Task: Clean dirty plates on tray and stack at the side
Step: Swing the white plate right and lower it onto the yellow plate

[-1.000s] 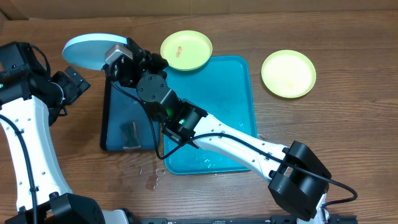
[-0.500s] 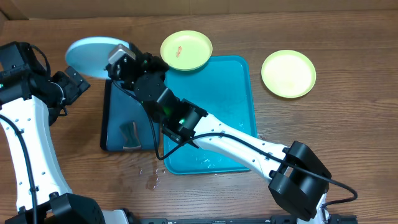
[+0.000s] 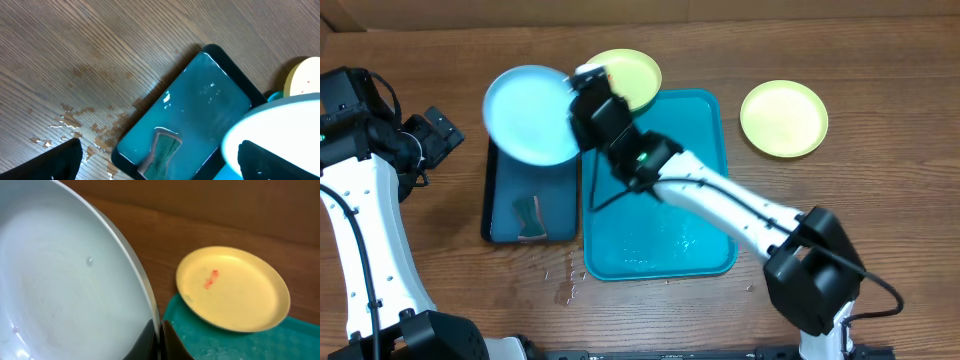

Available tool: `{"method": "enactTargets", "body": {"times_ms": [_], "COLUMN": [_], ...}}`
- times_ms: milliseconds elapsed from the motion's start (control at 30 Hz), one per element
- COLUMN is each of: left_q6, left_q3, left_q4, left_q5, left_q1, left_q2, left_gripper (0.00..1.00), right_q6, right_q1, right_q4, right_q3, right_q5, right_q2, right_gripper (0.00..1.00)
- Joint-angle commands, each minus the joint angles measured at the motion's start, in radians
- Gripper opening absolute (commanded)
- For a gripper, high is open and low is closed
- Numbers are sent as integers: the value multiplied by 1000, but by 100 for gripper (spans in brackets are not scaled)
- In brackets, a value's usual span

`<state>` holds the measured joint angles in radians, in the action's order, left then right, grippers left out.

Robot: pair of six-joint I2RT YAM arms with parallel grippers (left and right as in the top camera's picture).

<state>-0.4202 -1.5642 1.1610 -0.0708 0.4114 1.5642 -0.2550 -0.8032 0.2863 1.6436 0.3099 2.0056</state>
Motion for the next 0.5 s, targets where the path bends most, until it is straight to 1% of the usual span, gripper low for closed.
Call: {"method": "enactTargets", "body": {"times_ms": [0, 100, 233, 300, 367, 467], "left_q6": [-14, -14, -14, -14, -14, -14], "left_q3": [-17, -17, -17, -17, -17, -17], "left_q4": [2, 2, 2, 2, 2, 2], "left_q5": [0, 0, 0, 0, 0, 0], "left_q1": [0, 0, 0, 0, 0, 0], "left_q2": [-7, -7, -7, -7, -7, -7], "left_gripper": [100, 100, 100, 100, 100, 100], "right_q6": [-126, -188, -278, -299, -299, -298], "right_q1": [139, 287, 522, 644, 748, 888], "right_q4": [32, 97, 201, 258, 309, 394], "right_q3": [14, 14, 14, 13, 13, 13], "right_q5": [-99, -200, -394, -476, -512, -513], "right_q2": [-64, -94, -98, -96, -94, -90], "right_gripper": [4, 4, 4, 4, 4, 4]}}
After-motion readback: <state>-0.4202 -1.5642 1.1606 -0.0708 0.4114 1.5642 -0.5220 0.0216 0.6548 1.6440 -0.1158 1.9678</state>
